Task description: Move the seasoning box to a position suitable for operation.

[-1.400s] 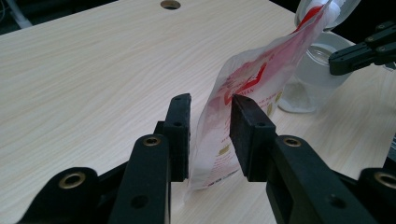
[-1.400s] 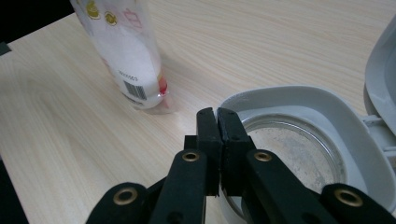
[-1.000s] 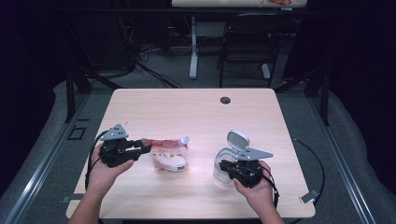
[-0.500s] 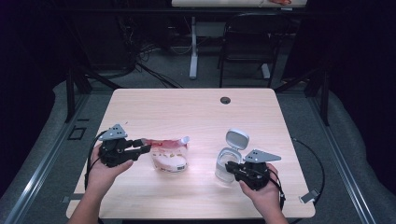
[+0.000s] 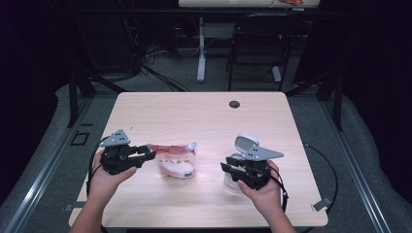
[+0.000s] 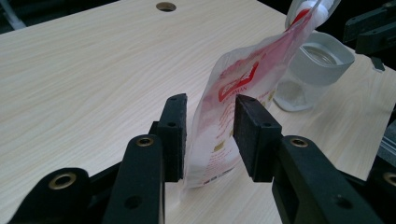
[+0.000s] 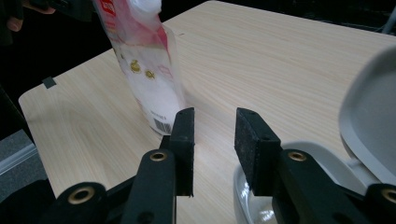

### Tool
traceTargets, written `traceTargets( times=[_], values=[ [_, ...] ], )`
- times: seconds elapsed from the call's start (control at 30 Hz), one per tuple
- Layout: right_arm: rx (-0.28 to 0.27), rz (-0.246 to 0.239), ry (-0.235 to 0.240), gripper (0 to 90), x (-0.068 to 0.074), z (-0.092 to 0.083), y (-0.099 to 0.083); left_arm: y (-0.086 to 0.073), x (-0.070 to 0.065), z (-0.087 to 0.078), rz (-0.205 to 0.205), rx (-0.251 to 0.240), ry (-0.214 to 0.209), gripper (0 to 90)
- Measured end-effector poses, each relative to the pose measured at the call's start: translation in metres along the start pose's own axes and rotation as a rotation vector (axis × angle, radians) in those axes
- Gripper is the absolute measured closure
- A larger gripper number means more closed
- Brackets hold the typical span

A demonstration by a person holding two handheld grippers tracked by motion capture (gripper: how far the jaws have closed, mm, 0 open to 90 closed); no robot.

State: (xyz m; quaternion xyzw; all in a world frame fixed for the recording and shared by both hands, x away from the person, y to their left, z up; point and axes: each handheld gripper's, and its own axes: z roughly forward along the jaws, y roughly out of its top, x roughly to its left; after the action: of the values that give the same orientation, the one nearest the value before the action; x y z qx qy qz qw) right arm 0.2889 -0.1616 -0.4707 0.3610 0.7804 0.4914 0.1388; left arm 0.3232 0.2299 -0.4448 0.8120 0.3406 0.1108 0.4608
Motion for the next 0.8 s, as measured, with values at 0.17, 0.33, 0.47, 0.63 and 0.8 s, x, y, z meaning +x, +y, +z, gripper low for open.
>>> traceTargets(
  times=[0.17, 0.33, 0.47, 0.63, 0.8],
  values=[
    [-0.003, -0.026, 0.011, 72.4, 0.008, 0.012, 0.014, 0.0, 0.0, -0.003, 0.0, -0.009, 0.004, 68.7],
    [0.002, -0.029, 0.038, 73.0, 0.011, 0.021, 0.024, 0.0, 0.0, -0.002, 0.008, -0.005, -0.001, 71.2],
    [-0.007, -0.024, 0.059, 72.9, 0.012, 0.028, 0.033, 0.0, 0.0, -0.002, 0.006, -0.006, 0.002, 72.8],
    [-0.017, -0.017, 0.081, 70.3, 0.013, 0.035, 0.039, 0.0, -0.001, -0.002, 0.011, -0.004, 0.01, 74.9],
    [-0.009, -0.016, 0.092, 66.9, 0.017, 0.043, 0.043, 0.0, 0.0, -0.001, 0.015, -0.001, 0.016, 76.7]
  ],
)
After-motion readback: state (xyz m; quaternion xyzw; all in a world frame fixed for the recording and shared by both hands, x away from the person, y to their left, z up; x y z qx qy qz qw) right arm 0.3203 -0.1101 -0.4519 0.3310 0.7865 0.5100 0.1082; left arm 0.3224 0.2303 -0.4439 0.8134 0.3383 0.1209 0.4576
